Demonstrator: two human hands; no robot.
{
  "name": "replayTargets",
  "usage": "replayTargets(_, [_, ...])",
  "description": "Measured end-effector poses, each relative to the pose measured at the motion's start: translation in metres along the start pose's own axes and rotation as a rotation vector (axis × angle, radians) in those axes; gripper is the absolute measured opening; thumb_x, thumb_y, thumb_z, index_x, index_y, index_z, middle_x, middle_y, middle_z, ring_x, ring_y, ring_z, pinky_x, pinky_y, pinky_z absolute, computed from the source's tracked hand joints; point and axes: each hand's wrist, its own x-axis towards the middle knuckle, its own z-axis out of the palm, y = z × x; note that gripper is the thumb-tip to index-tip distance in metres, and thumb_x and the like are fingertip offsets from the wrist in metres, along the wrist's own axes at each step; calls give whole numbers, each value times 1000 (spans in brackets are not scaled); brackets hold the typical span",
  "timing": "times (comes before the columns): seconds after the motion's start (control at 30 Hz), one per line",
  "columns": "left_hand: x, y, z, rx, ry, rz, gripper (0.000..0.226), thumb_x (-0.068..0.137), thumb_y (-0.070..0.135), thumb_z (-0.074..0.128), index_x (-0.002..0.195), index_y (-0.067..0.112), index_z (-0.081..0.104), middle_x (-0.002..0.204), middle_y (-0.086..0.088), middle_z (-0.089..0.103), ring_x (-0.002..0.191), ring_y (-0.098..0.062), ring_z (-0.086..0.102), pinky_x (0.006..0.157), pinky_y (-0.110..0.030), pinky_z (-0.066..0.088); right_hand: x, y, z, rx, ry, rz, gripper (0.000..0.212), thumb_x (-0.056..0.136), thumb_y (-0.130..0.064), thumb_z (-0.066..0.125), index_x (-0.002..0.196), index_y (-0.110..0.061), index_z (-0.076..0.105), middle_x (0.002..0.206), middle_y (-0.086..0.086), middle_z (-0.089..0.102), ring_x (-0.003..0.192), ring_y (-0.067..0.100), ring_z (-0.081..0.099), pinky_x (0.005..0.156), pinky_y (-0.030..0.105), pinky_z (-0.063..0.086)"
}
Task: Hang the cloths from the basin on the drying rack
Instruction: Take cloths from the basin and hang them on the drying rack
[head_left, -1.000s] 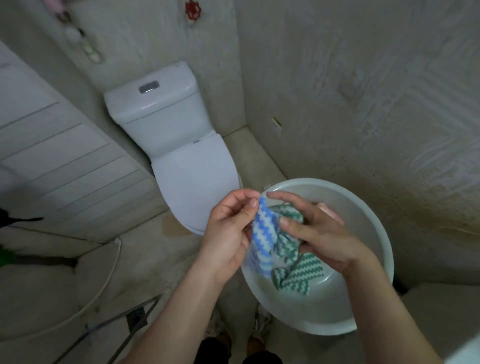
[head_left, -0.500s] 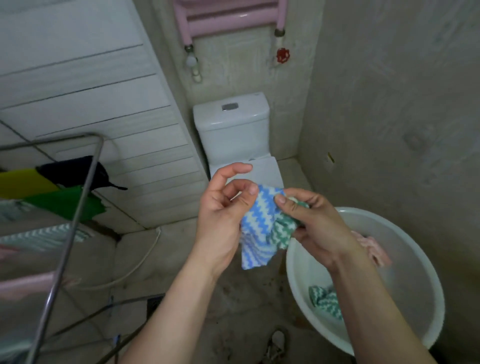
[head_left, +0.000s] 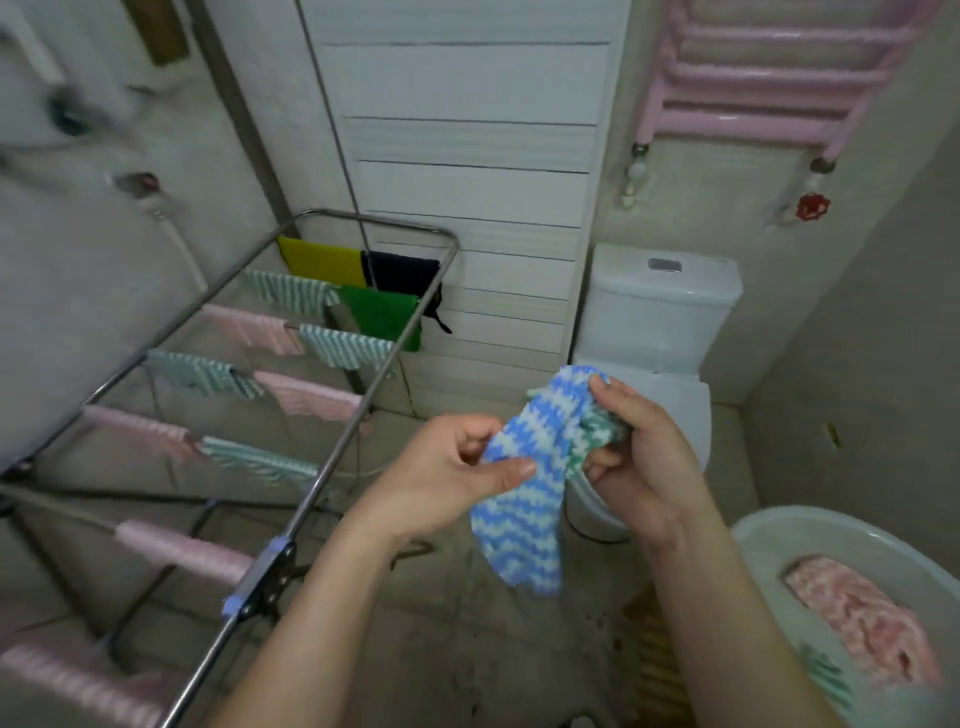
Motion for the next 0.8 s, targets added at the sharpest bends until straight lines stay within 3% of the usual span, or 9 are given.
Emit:
replayTargets(0.03, [-12,-1,-11,4,8,2,6,83,8,69,81,9,64,76,-1,67,69,-7,58,61,-16,47,1,7,10,10,8,45,4,71,-17,65,72,-15,63,60,-3,51,40,2,38,29,13,19])
replayTargets(0.1, [-33,-4,-27,18,11,3,12,85,13,61,95,7,65,87,-2,68,78,-9,60,68,-18,48,3,19,21,16,33,123,36,57,-23,68,90,-16,58,73,1,49,44,4,37,28,14,22])
replayTargets(0.17, [-52,-7,-41,31,66,-3,16,91,9,55,103,8,64,94,-3,68,84,-11,61,73,-21,49,0,29,33,-82,1,175,25,61,-19,64,86,-17,61,75,2,49,46,7,37,30,15,24])
replayTargets(0.23, [-70,-7,-55,20,233,4,17,94,3,51,99,10,66,88,-3,69,79,-12,61,69,-23,48,-4,40,45,-344,-76,134,15,74,-9,55,72,-19,66,70,1,57,50,11,45,35,15,28])
replayTargets(0.33, [-88,-6,-75,53,400,11,16,93,7,56,94,14,70,83,-1,70,77,-12,60,72,-26,47,-9,52,62,-842,-175,-92,29,80,-1,61,99,-23,65,103,-5,71,80,14,64,64,26,51])
replayTargets(0.5, [-115,8,-90,265,351,28,16,94,13,57,95,12,72,85,9,72,83,1,61,75,-27,49,-23,56,109,-937,-790,-30,54,80,-7,73,129,-23,56,126,-9,64,114,2,59,87,17,49])
replayTargets(0.63, [-137,10,-100,315,409,16,15,92,13,60,92,7,72,77,23,68,77,9,58,73,-20,46,-24,80,144,-1091,-1038,-14,49,78,-5,76,124,-16,61,122,-8,66,114,3,59,92,16,45])
replayTargets(0.7, [-151,12,-108,366,484,-6,12,90,18,63,94,19,74,85,18,72,83,5,61,80,-26,50,-19,89,155,-1147,-1083,-22,41,79,-11,77,118,-15,66,118,-5,69,112,8,62,96,24,48])
replayTargets(0.8, [-170,15,-119,441,562,-53,12,87,14,66,93,20,74,77,19,71,73,10,59,73,-15,47,-5,100,164,-1297,-1148,8,21,78,-23,78,99,-19,73,101,-4,74,97,14,68,92,37,51])
